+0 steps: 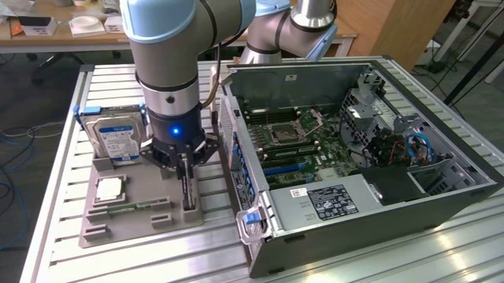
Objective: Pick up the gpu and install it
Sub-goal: 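Pick up the gpu and move the gpu toward the slot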
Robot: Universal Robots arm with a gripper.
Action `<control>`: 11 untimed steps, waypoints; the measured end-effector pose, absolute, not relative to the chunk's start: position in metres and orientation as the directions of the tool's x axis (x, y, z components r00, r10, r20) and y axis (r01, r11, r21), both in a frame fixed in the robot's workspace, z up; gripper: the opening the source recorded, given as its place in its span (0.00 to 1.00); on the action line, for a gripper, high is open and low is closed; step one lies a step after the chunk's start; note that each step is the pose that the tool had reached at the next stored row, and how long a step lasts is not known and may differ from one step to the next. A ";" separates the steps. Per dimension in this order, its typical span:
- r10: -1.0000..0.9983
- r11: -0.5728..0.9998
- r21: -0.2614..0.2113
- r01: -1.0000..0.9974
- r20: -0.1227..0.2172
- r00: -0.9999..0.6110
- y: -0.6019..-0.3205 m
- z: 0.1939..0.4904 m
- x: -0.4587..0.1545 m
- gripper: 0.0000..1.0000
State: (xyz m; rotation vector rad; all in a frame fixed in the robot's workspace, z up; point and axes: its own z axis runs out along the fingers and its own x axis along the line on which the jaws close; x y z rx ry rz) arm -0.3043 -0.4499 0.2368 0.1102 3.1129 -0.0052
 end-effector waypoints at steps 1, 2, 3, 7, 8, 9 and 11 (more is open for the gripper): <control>0.071 0.997 -0.002 0.071 -0.027 -0.997 -0.450 0.237 -0.304 0.26; 0.071 0.997 -0.002 0.071 -0.027 -0.997 -0.450 0.237 -0.304 0.26; 0.071 0.997 -0.002 0.071 -0.027 -0.997 -0.450 0.237 -0.304 0.26; 0.071 0.997 -0.002 0.071 -0.027 -0.997 -0.450 0.237 -0.304 0.26; 0.071 0.997 -0.002 0.071 -0.027 -0.997 -0.450 0.237 -0.304 0.26; 0.071 0.997 -0.002 0.071 -0.027 -0.997 -0.450 0.237 -0.304 0.26; 0.071 0.997 -0.002 0.071 -0.027 -0.997 -0.450 0.237 -0.304 0.26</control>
